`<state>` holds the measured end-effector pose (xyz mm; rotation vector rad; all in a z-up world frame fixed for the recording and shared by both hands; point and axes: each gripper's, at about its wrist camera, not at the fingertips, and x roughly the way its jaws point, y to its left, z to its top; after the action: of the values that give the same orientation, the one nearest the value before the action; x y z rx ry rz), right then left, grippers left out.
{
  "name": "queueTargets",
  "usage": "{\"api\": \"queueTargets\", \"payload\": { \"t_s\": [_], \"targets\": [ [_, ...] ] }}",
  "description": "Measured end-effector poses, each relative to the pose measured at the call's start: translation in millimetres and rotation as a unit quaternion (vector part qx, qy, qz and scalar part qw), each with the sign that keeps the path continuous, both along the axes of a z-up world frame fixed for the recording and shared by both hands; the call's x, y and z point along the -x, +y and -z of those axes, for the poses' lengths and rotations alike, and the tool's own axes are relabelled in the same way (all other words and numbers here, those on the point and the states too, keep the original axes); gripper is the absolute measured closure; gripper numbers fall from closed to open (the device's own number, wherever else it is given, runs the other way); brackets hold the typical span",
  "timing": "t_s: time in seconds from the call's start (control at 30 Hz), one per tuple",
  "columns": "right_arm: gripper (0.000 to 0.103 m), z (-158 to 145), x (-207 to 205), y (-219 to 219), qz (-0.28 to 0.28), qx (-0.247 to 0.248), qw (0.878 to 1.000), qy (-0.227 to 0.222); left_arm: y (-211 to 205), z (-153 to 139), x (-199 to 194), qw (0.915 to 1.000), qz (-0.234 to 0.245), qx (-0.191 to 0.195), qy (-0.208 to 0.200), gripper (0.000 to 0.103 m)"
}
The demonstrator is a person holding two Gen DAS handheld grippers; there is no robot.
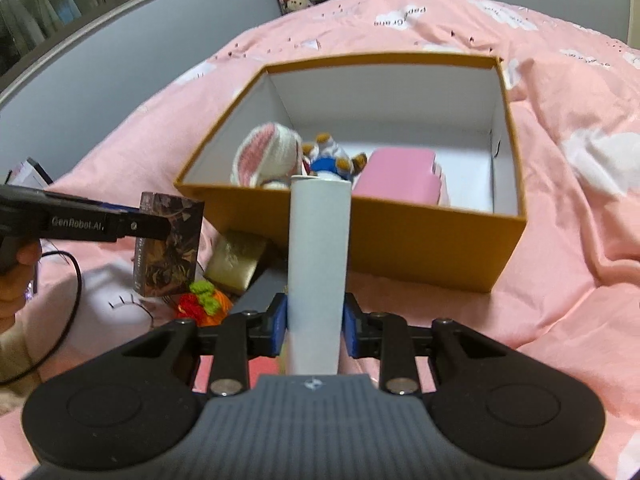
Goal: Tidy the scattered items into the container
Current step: 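Carry the PHOTO CARD box and white box over the orange box with both grippers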
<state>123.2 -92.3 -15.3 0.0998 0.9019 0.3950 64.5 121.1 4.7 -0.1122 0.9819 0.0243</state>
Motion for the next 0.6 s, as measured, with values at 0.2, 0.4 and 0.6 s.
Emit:
{"api": "queueTargets", "payload": {
  "t_s": [0.2,0.4,0.6],
  "targets": [
    [0.072,-27.8,1.8,-9.2,0.004,-0.01,1.0,-0.028,-8.2,-20.6,-2.4,0.9994,0.021,0.007,-0.025,0.077],
    [0.072,-58.1,-0.1,-20.6,0.013,-0.025,0.998,-0.06,-14.1,-46.2,-7.2,0.9974,0.04,0.004,-0.06,0.077],
    [0.072,-89.2,-9.8,-32.7,0.027,-0.018,0.994,-0.105,-21.5,-68.6,-20.9,0.9933,0.056,0.001,-0.101,0.077]
  ]
}}
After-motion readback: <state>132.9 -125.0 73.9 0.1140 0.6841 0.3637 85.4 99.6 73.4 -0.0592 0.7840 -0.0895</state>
